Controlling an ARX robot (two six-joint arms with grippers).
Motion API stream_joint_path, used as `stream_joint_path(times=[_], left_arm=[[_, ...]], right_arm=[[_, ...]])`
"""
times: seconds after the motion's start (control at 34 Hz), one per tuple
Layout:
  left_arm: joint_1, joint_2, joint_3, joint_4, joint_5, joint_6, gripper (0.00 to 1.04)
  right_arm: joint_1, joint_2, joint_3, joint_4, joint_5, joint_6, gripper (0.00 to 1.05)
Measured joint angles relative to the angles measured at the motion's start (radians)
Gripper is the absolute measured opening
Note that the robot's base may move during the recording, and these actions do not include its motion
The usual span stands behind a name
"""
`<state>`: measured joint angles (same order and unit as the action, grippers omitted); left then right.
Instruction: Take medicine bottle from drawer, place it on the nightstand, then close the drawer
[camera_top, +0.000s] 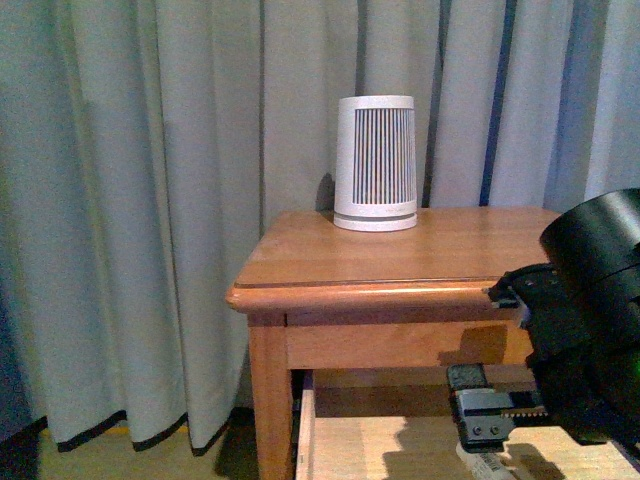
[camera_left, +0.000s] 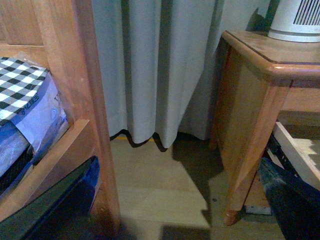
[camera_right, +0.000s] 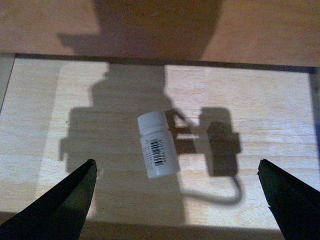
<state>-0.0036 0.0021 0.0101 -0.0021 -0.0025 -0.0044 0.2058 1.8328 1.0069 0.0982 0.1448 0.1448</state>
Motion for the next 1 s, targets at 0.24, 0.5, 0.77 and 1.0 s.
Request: stream_joint_path(times=[0.24,0.5,0.77,1.0], left_arm=[[0.0,0.0,0.0,0.0,0.0,0.0,0.98],[0.0,0.0,0.0,0.0,0.0,0.0,0.98],[0.0,0.0,0.0,0.0,0.0,0.0,0.98],[0.0,0.0,0.0,0.0,0.0,0.0,0.98]], right_arm=[[0.006,0.142,0.103,-0.034,0.009,-0.002,0.98],[0.032,0.266,0.168,-0.023,0.024,-0.003,0.98],[0.044,0.338,0.177,0.032,0.037,-0.005,0.98],[0.051,0.363,0.163,0.135,0.058,-0.012,0.76]])
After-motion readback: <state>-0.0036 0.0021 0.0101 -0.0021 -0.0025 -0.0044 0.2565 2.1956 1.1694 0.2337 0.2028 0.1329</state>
